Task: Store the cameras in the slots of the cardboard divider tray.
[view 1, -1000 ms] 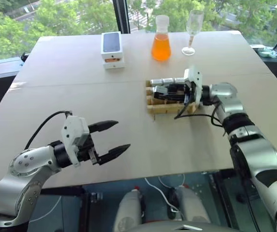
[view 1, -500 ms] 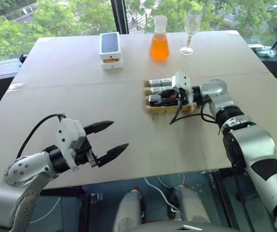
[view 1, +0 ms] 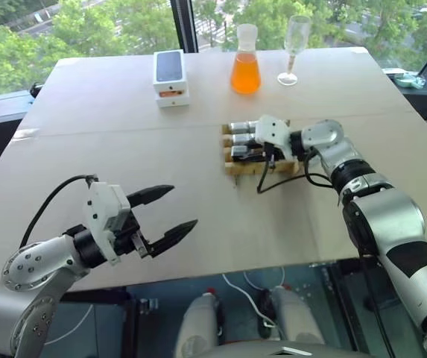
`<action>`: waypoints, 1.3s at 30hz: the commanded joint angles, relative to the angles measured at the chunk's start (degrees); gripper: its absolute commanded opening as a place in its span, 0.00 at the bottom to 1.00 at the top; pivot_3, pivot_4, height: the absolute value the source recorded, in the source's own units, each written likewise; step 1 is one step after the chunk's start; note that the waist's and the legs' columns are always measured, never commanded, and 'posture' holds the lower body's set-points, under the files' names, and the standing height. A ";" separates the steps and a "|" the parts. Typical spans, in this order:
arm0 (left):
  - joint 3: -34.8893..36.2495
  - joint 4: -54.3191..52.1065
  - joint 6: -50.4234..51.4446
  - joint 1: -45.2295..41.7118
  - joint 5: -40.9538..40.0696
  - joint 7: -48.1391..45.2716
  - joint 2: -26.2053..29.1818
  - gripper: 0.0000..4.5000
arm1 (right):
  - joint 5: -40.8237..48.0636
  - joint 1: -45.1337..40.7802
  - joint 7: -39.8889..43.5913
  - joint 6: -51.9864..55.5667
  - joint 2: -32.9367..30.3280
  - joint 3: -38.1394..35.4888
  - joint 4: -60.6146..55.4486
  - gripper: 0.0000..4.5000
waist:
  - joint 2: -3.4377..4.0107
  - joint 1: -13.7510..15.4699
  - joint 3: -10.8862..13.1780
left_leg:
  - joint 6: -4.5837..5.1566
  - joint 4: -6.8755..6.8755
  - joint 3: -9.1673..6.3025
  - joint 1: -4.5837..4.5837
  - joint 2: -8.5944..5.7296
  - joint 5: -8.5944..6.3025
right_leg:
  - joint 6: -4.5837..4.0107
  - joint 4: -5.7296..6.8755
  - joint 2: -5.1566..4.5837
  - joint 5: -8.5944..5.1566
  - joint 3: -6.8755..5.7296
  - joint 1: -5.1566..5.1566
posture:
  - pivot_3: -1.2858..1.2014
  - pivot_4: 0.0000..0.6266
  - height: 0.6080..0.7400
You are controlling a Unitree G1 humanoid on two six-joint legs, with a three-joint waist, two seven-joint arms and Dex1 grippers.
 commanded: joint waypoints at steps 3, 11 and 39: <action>1.54 -2.34 -0.07 0.14 -1.02 0.43 0.38 1.00 | -0.43 -1.66 2.16 -0.85 -0.02 -1.03 -0.03 0.16 | 0.00 0.02 0.00 | 0.00 0.00 0.00 0.05 0.00 0.00 | 0.00 0.00 0.00 0.00 0.00 0.06 | 0.52 0.24 1.00; 0.83 -2.33 -0.25 -0.25 -0.86 0.78 0.08 1.00 | -1.32 -1.68 1.79 -0.87 -0.07 -1.36 0.03 0.72 | 0.02 0.01 0.01 | 0.00 -0.02 -0.01 0.00 0.00 0.00 | -0.01 -0.06 0.00 0.00 -0.01 0.04 | 0.52 0.24 1.00; -8.68 6.00 -1.14 -11.14 1.14 -4.46 0.42 1.00 | 19.90 33.81 -26.83 58.29 -13.69 -20.65 -58.08 0.98 | 0.11 0.11 0.06 | 0.00 -0.07 0.02 0.02 0.01 0.00 | 0.05 -0.07 0.05 -0.01 0.02 0.05 | 0.52 0.24 1.00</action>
